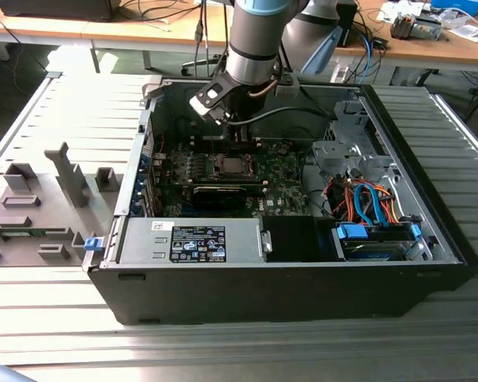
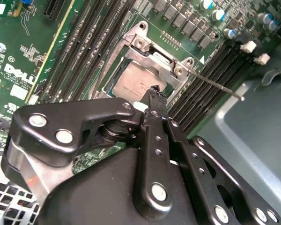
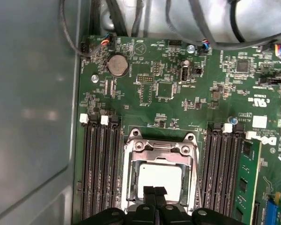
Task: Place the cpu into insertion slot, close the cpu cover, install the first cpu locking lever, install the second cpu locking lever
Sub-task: 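Close the cpu cover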
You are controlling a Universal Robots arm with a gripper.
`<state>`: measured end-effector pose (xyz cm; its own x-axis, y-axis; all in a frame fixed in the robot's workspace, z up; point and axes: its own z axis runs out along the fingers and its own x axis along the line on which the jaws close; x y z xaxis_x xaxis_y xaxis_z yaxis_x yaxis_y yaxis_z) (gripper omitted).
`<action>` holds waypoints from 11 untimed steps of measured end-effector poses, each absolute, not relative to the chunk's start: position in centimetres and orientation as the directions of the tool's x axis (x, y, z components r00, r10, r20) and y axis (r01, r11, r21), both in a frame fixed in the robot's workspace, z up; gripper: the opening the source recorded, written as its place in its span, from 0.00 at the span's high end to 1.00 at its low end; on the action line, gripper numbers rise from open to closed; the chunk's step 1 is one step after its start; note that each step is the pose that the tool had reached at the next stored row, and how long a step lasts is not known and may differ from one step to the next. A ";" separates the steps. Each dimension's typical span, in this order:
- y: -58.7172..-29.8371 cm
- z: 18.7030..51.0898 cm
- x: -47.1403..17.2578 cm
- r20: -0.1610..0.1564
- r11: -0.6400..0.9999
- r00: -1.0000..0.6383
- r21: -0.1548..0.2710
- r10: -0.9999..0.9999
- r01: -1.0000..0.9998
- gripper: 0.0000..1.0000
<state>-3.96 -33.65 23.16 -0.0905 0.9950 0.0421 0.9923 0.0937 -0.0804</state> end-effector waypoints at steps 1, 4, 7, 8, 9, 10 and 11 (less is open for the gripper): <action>-33.7 23.0 -4.0 0.043 0.096 -0.093 -0.080 0.995 0.992 0.89; -33.7 22.9 -4.1 0.044 0.096 -0.093 -0.080 0.995 0.992 0.89; -33.7 22.7 -4.3 0.044 0.096 -0.093 -0.080 0.995 0.992 0.89; -33.8 22.6 -4.4 0.044 0.096 -0.093 -0.080 0.995 0.992 0.89; -33.8 22.6 -4.4 0.044 0.096 -0.093 -0.080 0.995 0.992 0.89; -33.8 22.5 -4.5 0.044 0.096 -0.093 -0.080 0.995 0.992 0.89; -33.9 22.5 -4.5 0.044 0.096 -0.093 -0.080 0.995 0.992 0.89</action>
<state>-4.55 -33.87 22.48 -0.0930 0.9947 0.0437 0.9921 0.0963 -0.0803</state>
